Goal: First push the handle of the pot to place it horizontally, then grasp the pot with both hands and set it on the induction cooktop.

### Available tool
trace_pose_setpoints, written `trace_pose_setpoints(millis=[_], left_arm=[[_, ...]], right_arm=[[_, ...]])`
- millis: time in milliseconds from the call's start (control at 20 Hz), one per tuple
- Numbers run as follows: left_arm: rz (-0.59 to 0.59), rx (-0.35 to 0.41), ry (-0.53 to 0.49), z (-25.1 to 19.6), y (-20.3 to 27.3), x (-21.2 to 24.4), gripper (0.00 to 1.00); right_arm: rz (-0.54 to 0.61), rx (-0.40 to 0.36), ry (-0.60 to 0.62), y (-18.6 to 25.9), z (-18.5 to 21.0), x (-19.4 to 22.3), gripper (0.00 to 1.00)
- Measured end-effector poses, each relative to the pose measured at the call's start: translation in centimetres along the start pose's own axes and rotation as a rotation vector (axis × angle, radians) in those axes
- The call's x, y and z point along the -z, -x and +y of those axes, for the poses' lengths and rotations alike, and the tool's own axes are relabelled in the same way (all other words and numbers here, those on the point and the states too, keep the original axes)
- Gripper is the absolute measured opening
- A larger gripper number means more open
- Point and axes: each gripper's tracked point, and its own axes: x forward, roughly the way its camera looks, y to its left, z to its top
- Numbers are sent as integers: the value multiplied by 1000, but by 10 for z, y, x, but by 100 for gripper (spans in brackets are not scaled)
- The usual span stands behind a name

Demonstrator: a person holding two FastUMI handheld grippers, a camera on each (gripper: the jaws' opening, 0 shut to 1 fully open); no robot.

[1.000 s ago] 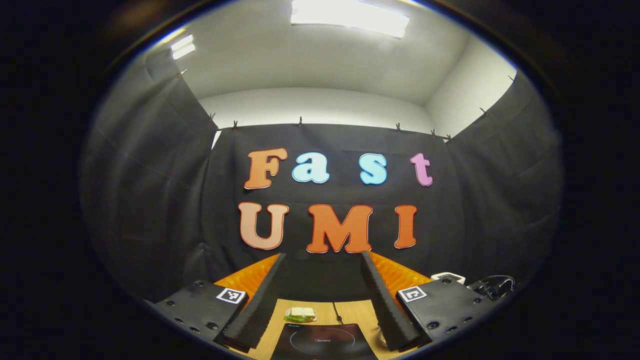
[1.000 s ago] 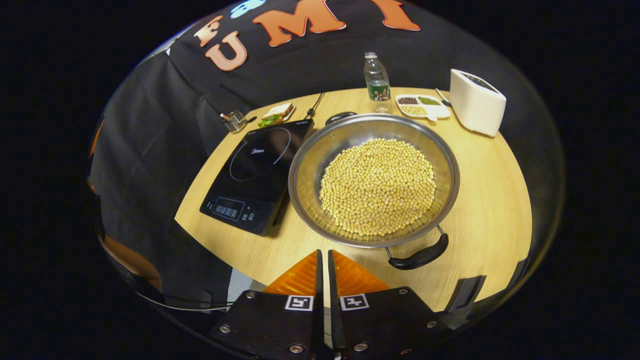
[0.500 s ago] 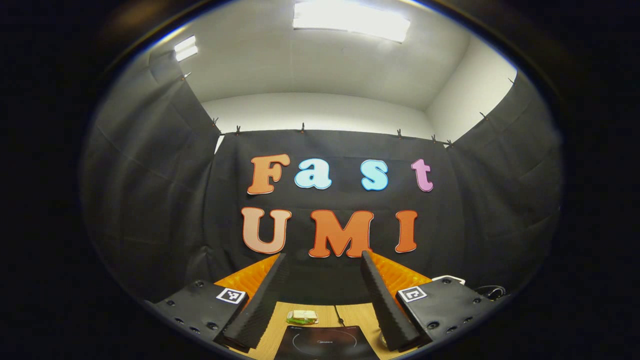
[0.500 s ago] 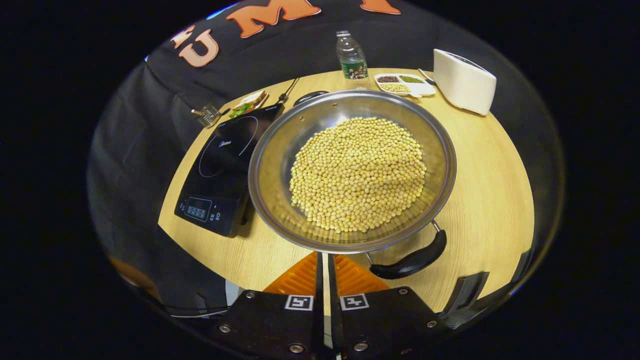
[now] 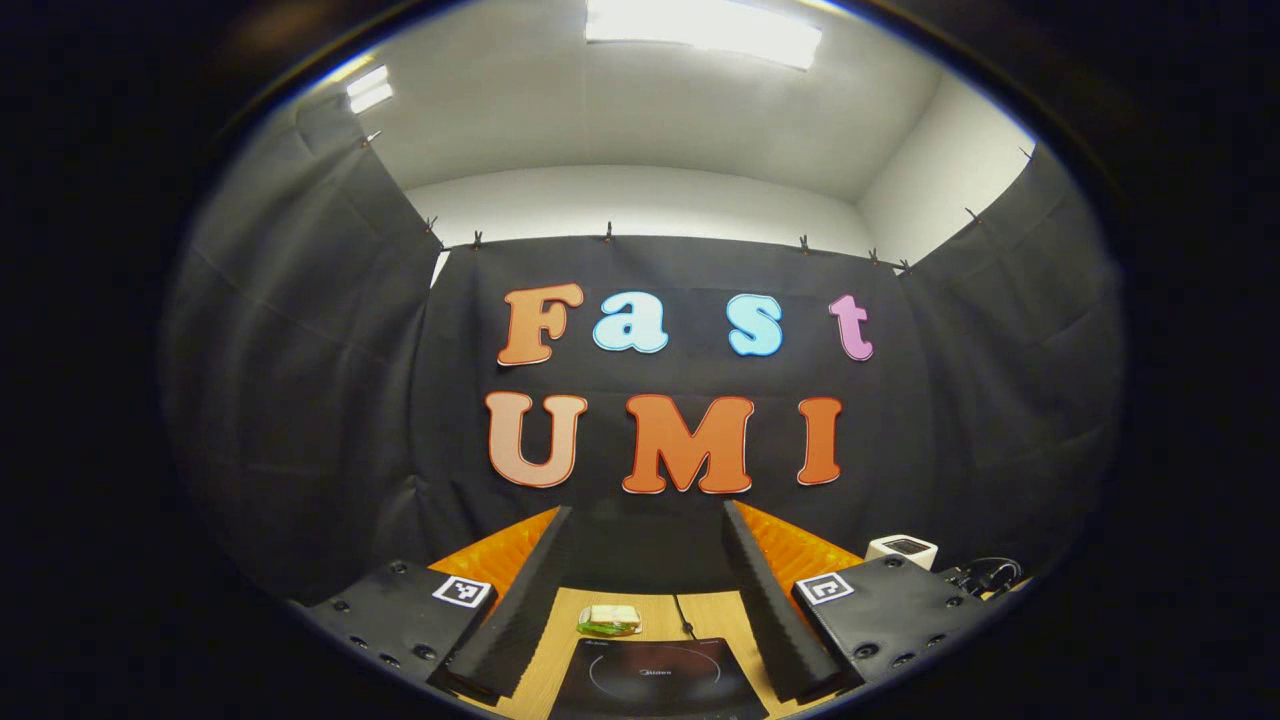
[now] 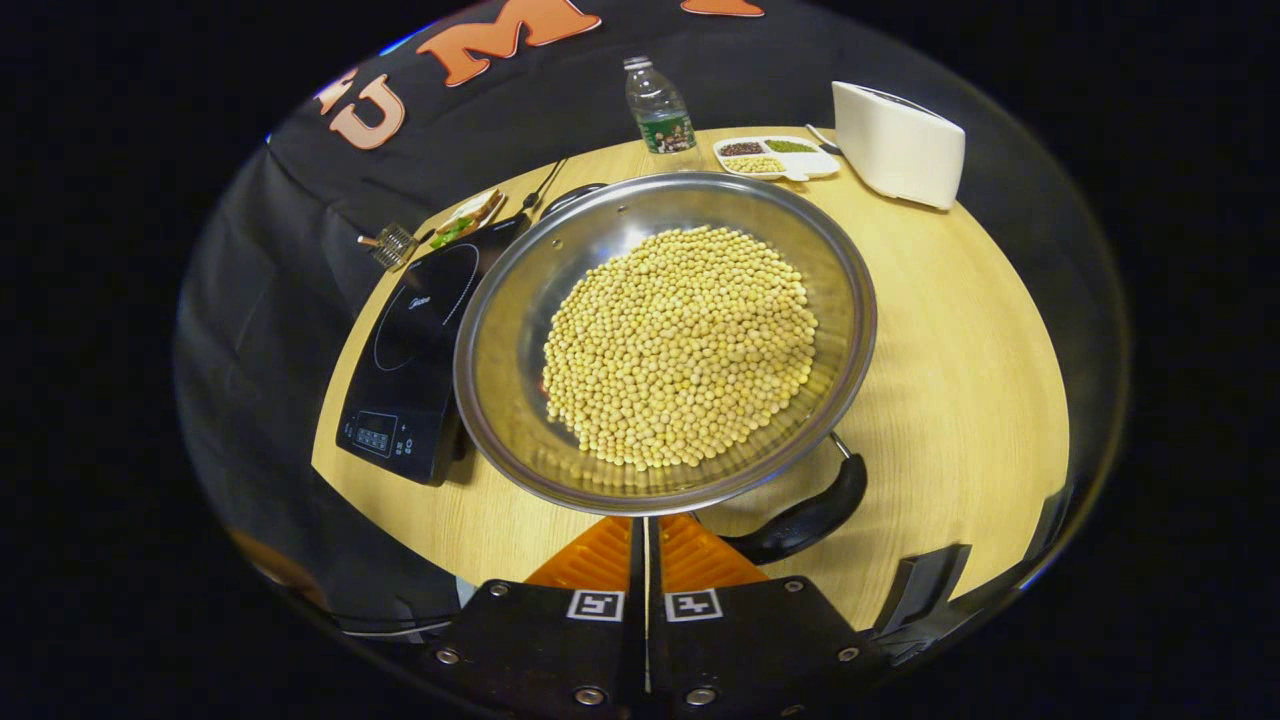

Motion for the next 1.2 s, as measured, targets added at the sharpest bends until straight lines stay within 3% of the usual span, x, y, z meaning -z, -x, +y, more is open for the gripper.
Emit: trace_pose_setpoints(millis=[800,1100,1200], left_arm=[[54,-10,6,2,-27,29,97],[94,-23,7,8,-38,51,93],[115,-26,9,10,-43,58,97]], right_arm=[[-48,142,-58,-19,-52,-44,0],[-88,236,-71,-31,-72,-73,0],[-96,250,-83,-36,-77,-83,0]])
